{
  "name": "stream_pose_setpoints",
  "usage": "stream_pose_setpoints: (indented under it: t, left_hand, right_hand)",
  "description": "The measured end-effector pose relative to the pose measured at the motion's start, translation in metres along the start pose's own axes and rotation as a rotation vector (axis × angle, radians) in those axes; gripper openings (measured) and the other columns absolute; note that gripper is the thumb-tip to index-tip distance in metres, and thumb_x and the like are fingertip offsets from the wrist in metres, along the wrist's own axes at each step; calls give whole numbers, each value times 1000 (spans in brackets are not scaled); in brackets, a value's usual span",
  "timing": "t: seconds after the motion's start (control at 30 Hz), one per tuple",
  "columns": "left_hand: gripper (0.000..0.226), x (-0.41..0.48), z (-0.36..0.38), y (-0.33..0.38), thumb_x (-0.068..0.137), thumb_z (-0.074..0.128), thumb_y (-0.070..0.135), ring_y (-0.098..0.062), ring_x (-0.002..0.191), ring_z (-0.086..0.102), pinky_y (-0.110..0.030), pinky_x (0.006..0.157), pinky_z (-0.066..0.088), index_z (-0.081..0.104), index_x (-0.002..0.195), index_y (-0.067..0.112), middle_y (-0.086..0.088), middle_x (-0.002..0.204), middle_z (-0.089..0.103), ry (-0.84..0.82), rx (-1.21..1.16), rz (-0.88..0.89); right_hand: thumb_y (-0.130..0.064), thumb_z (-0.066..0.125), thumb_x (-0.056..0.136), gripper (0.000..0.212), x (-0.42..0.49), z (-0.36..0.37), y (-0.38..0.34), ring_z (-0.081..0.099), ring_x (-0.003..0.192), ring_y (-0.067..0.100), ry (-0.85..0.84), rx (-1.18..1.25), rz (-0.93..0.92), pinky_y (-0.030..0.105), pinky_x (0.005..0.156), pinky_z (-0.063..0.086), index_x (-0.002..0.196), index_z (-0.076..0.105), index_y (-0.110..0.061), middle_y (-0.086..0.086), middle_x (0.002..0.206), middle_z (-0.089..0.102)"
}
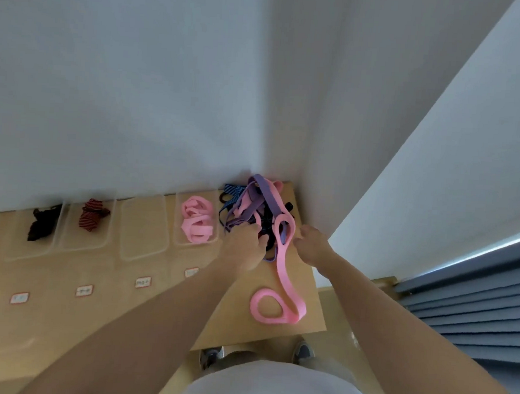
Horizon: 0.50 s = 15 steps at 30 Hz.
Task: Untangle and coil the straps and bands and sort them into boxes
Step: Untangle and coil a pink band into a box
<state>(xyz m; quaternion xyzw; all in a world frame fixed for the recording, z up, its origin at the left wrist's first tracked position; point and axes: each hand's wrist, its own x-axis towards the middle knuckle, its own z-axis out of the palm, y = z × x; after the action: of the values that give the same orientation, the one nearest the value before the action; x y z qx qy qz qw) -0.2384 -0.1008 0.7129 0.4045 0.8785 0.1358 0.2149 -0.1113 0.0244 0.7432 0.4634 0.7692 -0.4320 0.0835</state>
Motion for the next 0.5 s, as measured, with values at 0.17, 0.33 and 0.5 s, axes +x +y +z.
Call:
stream_pose_setpoints:
  t: [0.17, 0.33, 0.5]
  left_hand:
    - [43, -12, 25, 41, 99, 51, 10, -15, 67, 41, -30, 62, 31, 40, 60, 24, 8, 70, 49, -104, -416, -316]
    - [31, -23, 43, 53, 85, 65, 8, -20, 62, 44, -37, 66, 37, 61, 56, 20, 2, 59, 53, -67, -625, -427]
    - [25, -25, 36, 67, 79, 68, 31, -32, 86, 69, -50, 80, 56, 78, 89, 10, -6, 86, 76, 69, -651, -395]
  right_hand:
    - [-8, 54, 97, 13, 22, 11, 35, 58, 101, 27, -219, 563, 143, 46, 90, 55, 103, 62, -16, 13, 117, 62]
    - [-8, 57, 95, 24, 19, 12, 57, 63, 77, 16, -480, 811, 178, 30, 75, 49, 113, 72, -12, 8, 99, 74]
    - [-12, 66, 94, 20, 18, 8, 68, 54, 75, 15, -489, 894, 136, 25, 66, 43, 111, 76, -12, 3, 94, 71]
